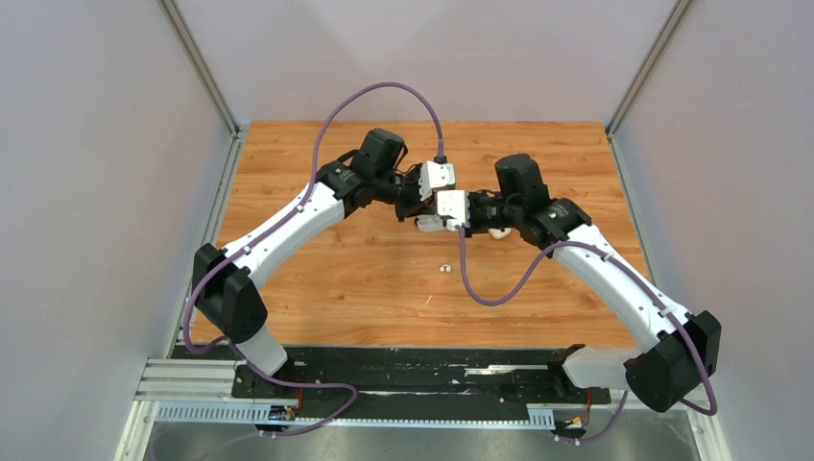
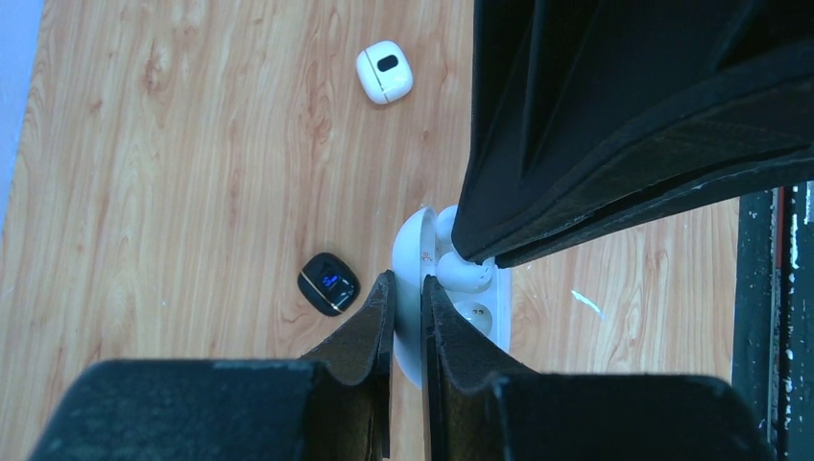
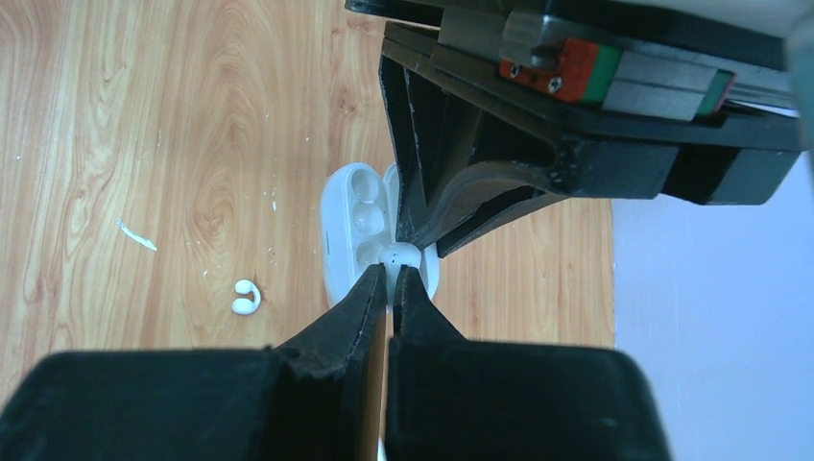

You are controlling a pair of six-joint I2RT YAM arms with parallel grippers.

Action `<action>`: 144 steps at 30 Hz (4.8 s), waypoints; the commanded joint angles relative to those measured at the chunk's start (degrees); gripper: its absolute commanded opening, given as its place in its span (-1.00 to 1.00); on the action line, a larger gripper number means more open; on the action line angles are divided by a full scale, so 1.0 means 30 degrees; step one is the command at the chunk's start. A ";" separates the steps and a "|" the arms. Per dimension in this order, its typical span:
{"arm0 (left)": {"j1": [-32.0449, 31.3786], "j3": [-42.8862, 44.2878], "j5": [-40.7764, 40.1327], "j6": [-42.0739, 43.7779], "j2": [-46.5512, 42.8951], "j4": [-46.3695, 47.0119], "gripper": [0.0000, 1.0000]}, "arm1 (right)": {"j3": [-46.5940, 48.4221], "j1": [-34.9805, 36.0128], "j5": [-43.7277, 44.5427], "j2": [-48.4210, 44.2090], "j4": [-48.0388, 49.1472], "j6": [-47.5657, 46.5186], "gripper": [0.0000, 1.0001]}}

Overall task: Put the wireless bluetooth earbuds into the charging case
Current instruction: Place the earbud in the charging case, then pick up the earbud from the center of the board.

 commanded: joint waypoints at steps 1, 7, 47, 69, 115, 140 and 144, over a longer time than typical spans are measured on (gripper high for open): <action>-0.0094 0.0915 0.0479 -0.0261 -0.0430 0.0169 -1.00 | 0.0040 0.0089 -0.0582 0.0047 -0.0052 0.0473 -1.00; -0.0094 0.0984 0.0579 -0.0450 -0.0409 0.0319 -1.00 | 0.0168 0.0067 -0.1028 0.0361 -0.0590 0.1238 -1.00; -0.0094 0.0840 0.2302 0.0819 -0.0630 0.0183 -1.00 | -0.0904 0.0044 0.0314 -0.0490 0.2047 0.2507 -0.49; -0.0094 -0.0003 0.1148 0.1277 -0.1120 0.0687 -1.00 | -0.3241 -0.2947 -0.3123 -0.4012 0.4725 1.2343 0.22; 0.3502 -0.4086 -0.1402 -0.3438 -0.4592 0.0699 -1.00 | -0.0296 -0.3323 -0.4318 1.0999 0.0943 0.7532 -0.20; 0.3540 -0.4458 -0.1142 -0.3906 -0.4759 0.1237 -1.00 | -0.0378 -0.2219 -0.1264 1.1083 0.0310 0.6495 -0.25; 0.3539 -0.4459 -0.1110 -0.3924 -0.4731 0.1261 -1.00 | -0.0483 -0.2219 -0.1230 1.1020 0.0335 0.6509 -0.26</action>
